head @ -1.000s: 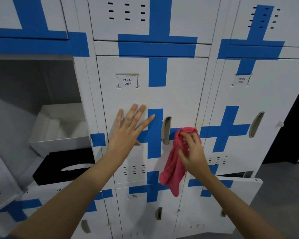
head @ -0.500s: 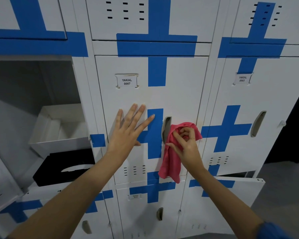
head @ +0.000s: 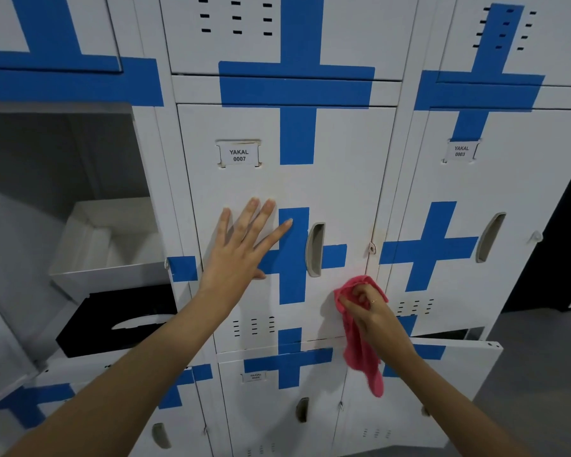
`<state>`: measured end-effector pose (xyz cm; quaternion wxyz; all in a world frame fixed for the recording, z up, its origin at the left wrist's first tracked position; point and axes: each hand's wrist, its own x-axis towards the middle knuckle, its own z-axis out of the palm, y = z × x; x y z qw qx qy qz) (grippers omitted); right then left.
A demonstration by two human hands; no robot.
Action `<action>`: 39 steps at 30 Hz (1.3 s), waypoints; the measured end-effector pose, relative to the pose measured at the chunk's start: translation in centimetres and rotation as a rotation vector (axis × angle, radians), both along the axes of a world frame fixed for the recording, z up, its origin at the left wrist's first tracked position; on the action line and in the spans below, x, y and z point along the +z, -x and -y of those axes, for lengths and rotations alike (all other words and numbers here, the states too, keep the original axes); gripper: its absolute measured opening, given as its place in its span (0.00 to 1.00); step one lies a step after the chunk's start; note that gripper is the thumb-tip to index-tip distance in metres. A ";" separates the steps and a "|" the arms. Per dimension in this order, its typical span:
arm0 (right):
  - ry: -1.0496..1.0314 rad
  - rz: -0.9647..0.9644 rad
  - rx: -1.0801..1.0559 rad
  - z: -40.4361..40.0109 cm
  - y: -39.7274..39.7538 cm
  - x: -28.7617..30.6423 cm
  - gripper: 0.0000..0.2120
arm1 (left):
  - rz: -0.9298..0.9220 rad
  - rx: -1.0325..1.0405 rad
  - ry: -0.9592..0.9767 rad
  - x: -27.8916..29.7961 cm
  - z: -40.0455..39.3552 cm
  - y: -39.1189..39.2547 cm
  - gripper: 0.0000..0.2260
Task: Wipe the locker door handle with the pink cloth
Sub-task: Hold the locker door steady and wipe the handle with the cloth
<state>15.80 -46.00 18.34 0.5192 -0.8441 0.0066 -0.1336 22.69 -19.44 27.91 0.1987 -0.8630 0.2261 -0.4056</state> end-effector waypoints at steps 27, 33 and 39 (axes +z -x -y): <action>0.694 0.321 -0.042 -4.7 -1.8 5.0 0.12 | 0.051 0.018 -0.017 -0.1 0.1 0.2 0.56; 0.835 0.322 -0.011 -5.2 -0.9 5.4 0.11 | 0.059 0.025 -0.022 -0.1 0.0 0.1 0.56; 0.806 0.361 -0.082 -6.5 -1.2 7.7 0.19 | 0.059 0.014 -0.013 -0.2 0.0 0.0 0.56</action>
